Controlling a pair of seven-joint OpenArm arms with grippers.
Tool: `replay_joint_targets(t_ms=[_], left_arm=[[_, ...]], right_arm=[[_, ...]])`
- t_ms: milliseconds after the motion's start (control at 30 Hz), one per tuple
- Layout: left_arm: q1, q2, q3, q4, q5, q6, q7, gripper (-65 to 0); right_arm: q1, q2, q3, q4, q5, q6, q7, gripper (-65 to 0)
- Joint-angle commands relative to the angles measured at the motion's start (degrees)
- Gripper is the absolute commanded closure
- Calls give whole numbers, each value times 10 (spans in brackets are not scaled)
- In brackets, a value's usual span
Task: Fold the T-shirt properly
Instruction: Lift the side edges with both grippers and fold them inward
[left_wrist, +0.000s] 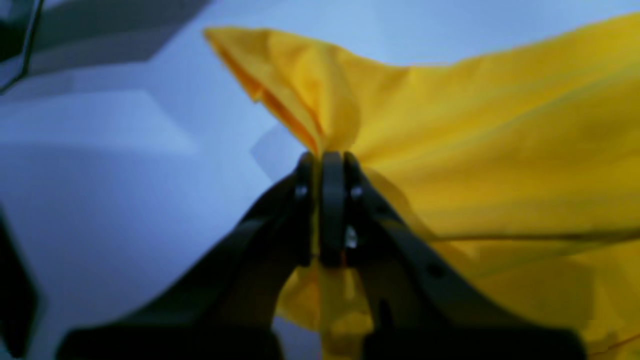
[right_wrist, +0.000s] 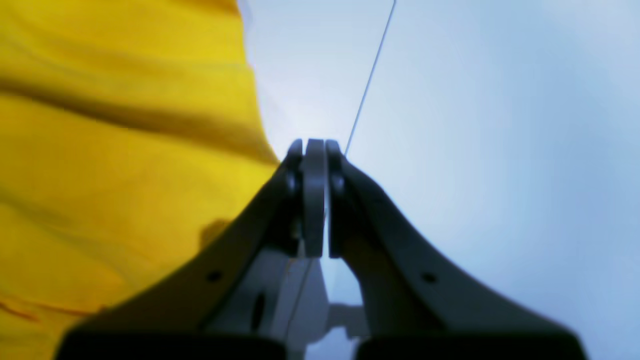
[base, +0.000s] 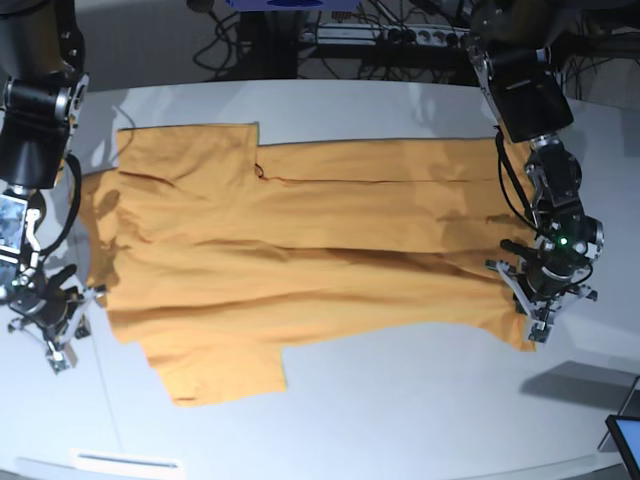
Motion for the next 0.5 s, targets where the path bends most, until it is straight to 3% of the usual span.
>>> replay_joint_targets(t_ms=[0, 167, 300, 467], left_arm=[[-5, -18, -2, 26, -2, 4, -10, 0], [15, -44, 37, 35, -3, 4, -10, 0], [14, -44, 39, 29, -3, 4, -10, 0], [11, -42, 43, 30, -3, 4, -10, 0]], right_arm=[[12, 10, 3, 22, 7, 0, 5, -3], [-6, 8, 3, 51, 7, -2, -2, -3], [-5, 1, 3, 47, 7, 0, -3, -16], [-3, -6, 0, 44, 9, 19, -27, -162]])
